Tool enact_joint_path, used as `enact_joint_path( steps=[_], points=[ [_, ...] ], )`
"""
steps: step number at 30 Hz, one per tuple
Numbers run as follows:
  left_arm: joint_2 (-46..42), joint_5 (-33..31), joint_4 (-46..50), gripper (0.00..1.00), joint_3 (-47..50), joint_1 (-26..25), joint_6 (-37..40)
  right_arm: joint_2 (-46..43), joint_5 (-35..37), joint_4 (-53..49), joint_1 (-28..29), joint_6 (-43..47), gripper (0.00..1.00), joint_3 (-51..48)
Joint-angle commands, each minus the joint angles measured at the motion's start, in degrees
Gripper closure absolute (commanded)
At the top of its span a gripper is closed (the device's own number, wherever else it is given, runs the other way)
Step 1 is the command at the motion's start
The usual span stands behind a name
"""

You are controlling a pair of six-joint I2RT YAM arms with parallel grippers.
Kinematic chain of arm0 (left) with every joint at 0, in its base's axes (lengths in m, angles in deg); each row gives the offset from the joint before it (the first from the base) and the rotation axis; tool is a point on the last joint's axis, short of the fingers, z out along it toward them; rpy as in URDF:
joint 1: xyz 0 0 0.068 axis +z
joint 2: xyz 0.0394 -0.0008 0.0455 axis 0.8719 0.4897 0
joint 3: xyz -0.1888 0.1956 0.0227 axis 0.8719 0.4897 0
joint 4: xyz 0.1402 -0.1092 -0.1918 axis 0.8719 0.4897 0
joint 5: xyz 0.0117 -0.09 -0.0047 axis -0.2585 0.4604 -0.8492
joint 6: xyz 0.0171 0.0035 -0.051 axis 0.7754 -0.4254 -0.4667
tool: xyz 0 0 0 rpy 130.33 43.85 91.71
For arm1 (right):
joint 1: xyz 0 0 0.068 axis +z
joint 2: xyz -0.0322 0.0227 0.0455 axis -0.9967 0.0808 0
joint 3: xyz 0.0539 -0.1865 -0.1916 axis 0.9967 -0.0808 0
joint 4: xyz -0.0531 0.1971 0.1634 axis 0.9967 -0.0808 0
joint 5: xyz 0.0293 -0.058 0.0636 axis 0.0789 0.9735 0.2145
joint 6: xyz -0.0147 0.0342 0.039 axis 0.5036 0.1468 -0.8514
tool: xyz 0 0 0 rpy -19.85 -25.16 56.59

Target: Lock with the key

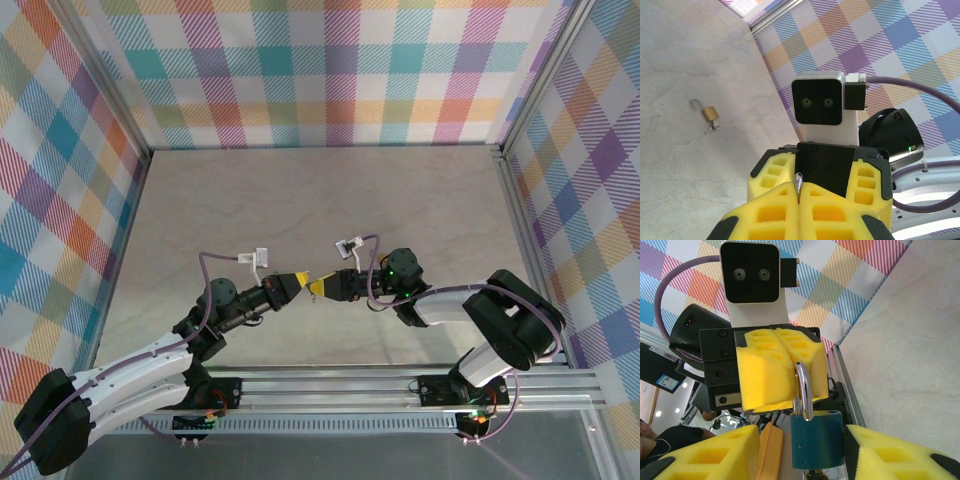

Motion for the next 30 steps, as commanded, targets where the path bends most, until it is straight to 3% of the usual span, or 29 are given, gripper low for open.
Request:
enact_joint_path(
  steps=[1,5,12,23,27,30],
  points=[
    [-0.63,-0.83,-0.23,1.00,0.36,-0.55,1.16,-1.63,-0.34,-0.05,0.03,1.72,0.52,0.08],
    [-0.49,-0.48,-1.78,1.00,-0.06,-0.51,0.30,-1.90,0.55,-3.20,0.03,3.10,0.44,0.10],
    [1.32,-0.07,-3.83,1.00,-0.44,-0.51,-0.61,-4.19,1.21,-9.78,1.18,6.96,0.43,1.87],
    [2.10,0.30,-5.56,1.00,-0.75,-0.49,-1.33,-2.73,1.43,-9.28,2.06,7.06,0.54,1.70],
    [1.95,0.65,-4.98,1.00,-0.69,-0.57,-1.24,-4.19,2.05,-11.15,2.06,7.95,0.65,1.83],
    [1.43,0.74,-5.02,1.00,-0.34,-0.56,-1.24,-5.69,2.86,-13.89,1.98,8.79,0.68,2.21]
  ],
)
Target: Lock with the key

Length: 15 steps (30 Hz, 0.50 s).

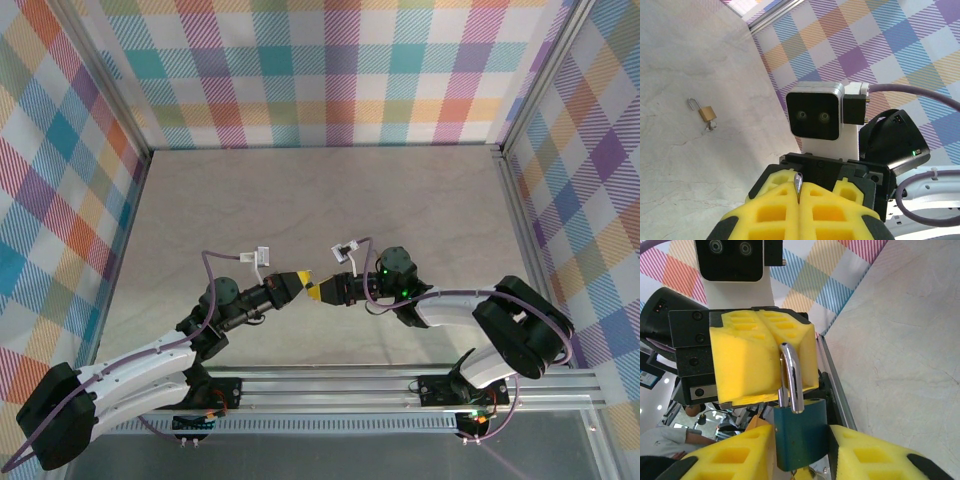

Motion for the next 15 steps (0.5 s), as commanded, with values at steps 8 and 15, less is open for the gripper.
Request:
enact_joint_path(
  steps=[8,15],
  points=[
    [-2.45,1.17,-1.92,1.00,-0.26,-0.61,-0.35,-6.17,6.31,-11.95,0.07,5.74,0.64,1.05],
    [-2.83,2.39,-4.07,1.00,0.19,-0.86,-0.87,-7.85,8.13,-20.27,-0.05,8.32,0.73,3.48]
  ],
)
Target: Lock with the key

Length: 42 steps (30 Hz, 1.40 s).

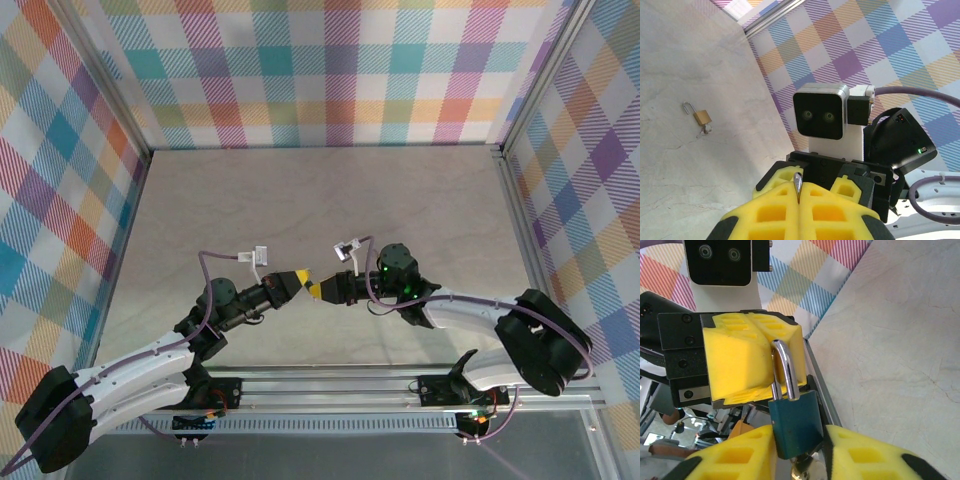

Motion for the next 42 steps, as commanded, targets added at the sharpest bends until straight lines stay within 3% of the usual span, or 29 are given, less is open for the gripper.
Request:
enact_joint_path(
  steps=[1,8,15,21,31,42],
  points=[
    [-1.53,2.64,-4.37,1.00,0.19,-0.95,-0.66,-2.05,5.19,-10.03,-0.28,3.88,0.73,2.25],
    [-2.60,2.61,-4.04,1.00,0.37,-1.14,-0.70,-7.40,14.23,-28.46,-0.25,12.36,0.62,5.46],
    [-1.39,3.01,-5.64,1.00,0.11,-1.34,-0.70,-8.38,13.47,-29.07,0.02,13.45,0.48,5.89],
    [-1.47,2.02,-5.58,1.00,0.37,-1.44,-0.70,-11.27,10.28,-25.70,0.09,12.91,0.39,4.05],
    [-0.48,-0.03,-3.58,1.00,-0.38,-1.66,0.42,-10.66,7.24,-16.28,0.11,1.76,0.30,0.72],
    [0.12,-0.58,-1.79,1.00,-1.04,-1.73,1.28,-6.22,1.75,-0.54,0.44,-7.95,0.30,-1.99]
  ],
)
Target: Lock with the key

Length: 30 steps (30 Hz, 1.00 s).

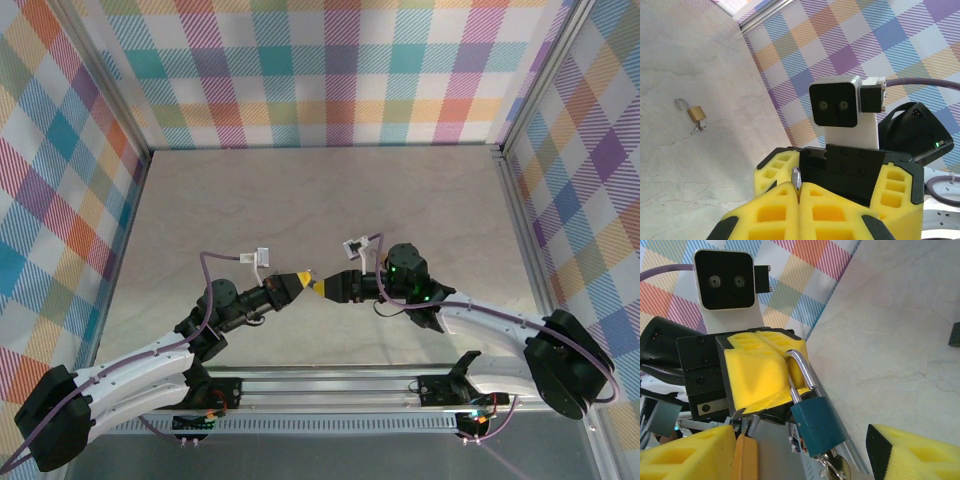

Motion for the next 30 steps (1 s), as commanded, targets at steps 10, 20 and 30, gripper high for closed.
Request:
enact_joint_path(
  steps=[10,20,30],
  points=[
    [2.61,-0.10,-4.34,1.00,-1.65,-1.11,0.62,6.00,-2.17,14.81,1.99,-5.24,0.39,-2.04],
    [2.15,-0.89,-4.29,1.00,-1.04,-1.26,0.62,4.50,-1.77,12.30,2.39,-3.83,0.53,-1.79],
    [0.86,-0.62,-3.74,1.00,-0.68,-1.18,0.44,-2.11,2.93,-1.54,2.40,3.02,0.66,-0.39]
  ],
)
